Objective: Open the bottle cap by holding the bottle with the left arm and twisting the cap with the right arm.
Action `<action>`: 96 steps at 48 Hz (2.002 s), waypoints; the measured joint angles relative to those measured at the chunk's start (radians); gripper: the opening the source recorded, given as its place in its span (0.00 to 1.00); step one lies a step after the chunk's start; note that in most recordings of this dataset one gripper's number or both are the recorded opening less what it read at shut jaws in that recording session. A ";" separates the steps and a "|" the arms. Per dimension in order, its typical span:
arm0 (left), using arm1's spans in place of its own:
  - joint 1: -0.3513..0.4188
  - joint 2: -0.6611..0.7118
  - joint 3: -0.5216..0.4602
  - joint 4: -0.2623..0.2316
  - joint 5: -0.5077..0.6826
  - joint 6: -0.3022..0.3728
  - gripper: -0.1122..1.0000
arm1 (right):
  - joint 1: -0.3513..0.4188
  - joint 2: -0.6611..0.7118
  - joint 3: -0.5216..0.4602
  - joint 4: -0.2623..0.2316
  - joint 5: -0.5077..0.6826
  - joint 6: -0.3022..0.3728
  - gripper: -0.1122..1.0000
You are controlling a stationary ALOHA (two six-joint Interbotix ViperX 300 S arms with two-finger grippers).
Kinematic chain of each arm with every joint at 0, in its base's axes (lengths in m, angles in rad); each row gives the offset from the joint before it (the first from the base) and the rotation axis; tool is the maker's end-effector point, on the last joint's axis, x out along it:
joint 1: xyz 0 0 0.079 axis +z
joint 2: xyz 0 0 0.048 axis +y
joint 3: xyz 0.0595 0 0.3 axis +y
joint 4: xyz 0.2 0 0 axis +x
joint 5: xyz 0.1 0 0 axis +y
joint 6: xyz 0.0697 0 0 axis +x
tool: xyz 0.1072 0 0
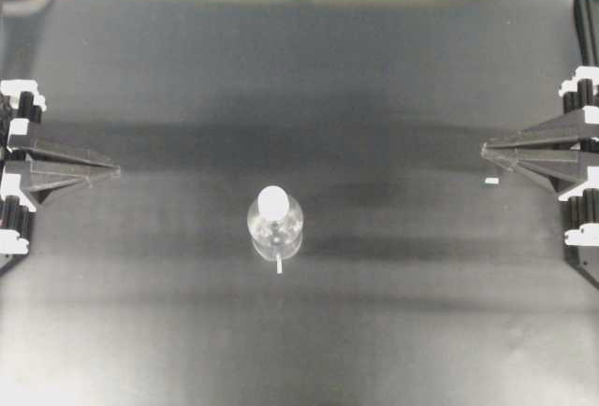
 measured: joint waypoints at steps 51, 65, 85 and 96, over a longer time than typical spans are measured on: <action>-0.020 0.770 -0.364 0.040 -0.376 -0.060 0.98 | -0.017 -0.011 -0.044 0.044 0.138 0.058 0.10; -0.018 0.890 -0.325 0.040 -0.410 -0.066 0.98 | -0.017 -0.021 -0.054 0.044 0.201 0.092 0.10; -0.014 1.131 -0.327 0.040 -0.460 -0.084 0.98 | -0.031 -0.021 -0.067 0.044 0.232 0.141 0.10; -0.018 1.227 -0.327 0.038 -0.474 -0.110 0.98 | -0.037 -0.017 -0.075 0.044 0.278 0.175 0.10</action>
